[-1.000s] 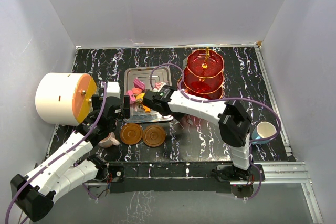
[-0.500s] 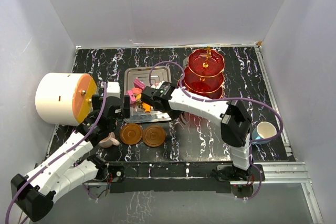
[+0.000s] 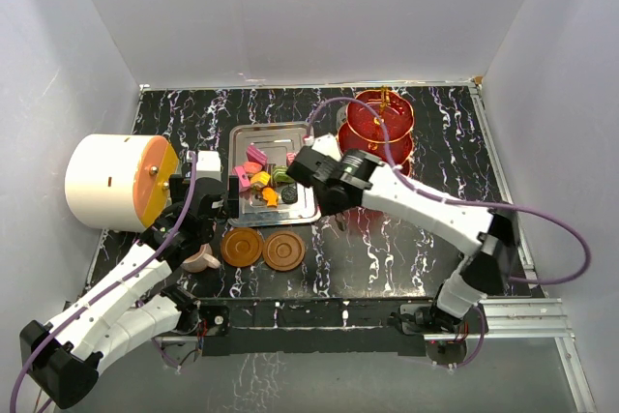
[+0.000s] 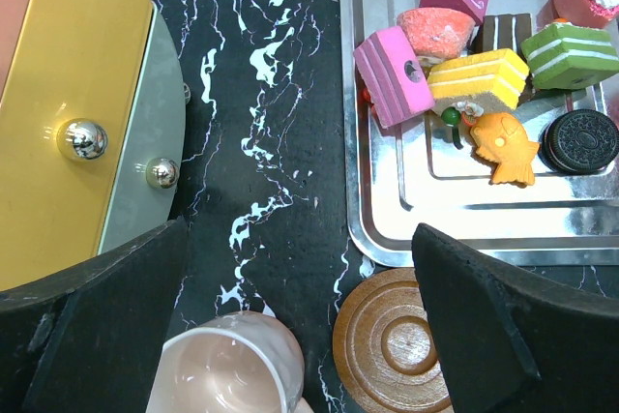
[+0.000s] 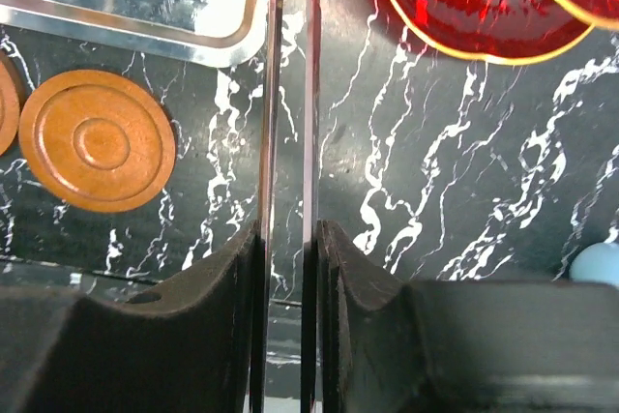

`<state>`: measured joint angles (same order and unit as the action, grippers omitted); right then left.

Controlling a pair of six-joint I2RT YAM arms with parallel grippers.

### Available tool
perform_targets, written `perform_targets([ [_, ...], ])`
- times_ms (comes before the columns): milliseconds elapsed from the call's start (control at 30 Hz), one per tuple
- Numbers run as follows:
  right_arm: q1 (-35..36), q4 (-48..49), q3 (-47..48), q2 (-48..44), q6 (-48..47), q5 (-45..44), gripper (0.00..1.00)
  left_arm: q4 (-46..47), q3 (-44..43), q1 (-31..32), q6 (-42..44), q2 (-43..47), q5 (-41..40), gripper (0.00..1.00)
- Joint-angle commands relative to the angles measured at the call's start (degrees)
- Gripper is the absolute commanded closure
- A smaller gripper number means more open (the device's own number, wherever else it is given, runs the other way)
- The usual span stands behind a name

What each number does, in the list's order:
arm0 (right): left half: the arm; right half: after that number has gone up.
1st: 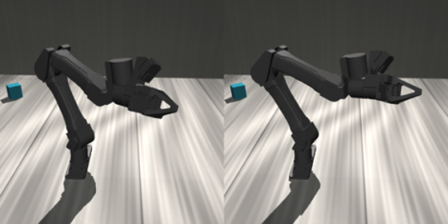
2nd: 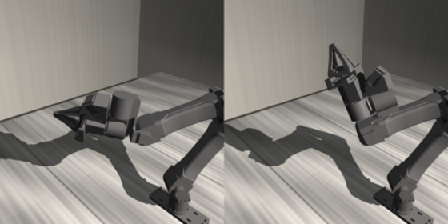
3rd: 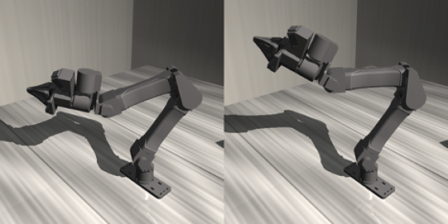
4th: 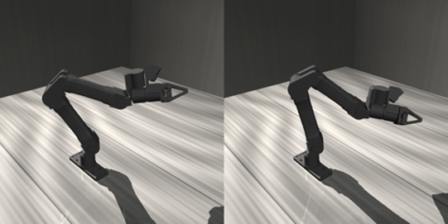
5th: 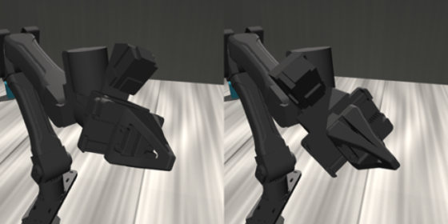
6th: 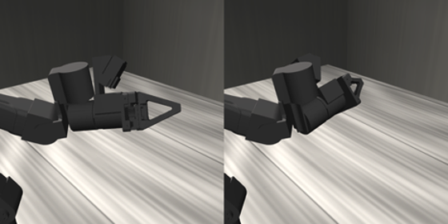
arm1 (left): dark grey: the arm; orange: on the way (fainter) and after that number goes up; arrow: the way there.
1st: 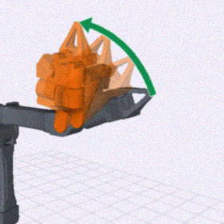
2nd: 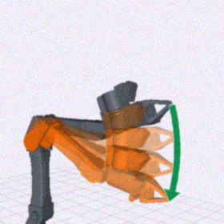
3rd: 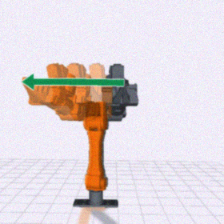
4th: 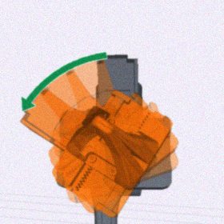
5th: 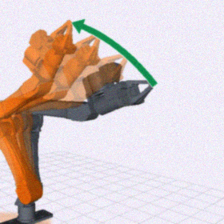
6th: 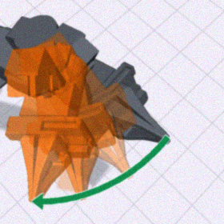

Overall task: Serve the afternoon tea
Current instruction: Place the desert on the desert table.

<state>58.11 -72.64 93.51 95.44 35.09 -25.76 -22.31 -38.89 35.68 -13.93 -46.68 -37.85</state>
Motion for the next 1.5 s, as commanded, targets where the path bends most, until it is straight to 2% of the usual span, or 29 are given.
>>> perform_targets([
  [0,-1.8,7.9,-7.5,-8.2,9.0,4.9,0.76,0.5,-1.0,-0.3,0.1,0.2,-0.1,0.01],
  [267,-10.1,21.0,-22.0,-18.4,11.2,17.6,0.78,0.7,-0.9,-0.3,0.1,0.0,0.2,0.01],
  [567,-12.7,23.3,-23.4,-17.5,10.6,18.0,0.79,0.6,-0.8,-0.4,0.1,-0.5,0.1,0.01],
  [833,-13.8,20.8,-20.8,-15.7,8.8,13.2,0.79,0.7,-0.9,-0.4,0.2,-0.9,0.2,0.01],
  [1467,-15.6,18.7,-20.1,-9.8,4.1,9.3,0.79,0.6,-1.0,-0.3,0.1,-1.3,0.2,0.01],
])
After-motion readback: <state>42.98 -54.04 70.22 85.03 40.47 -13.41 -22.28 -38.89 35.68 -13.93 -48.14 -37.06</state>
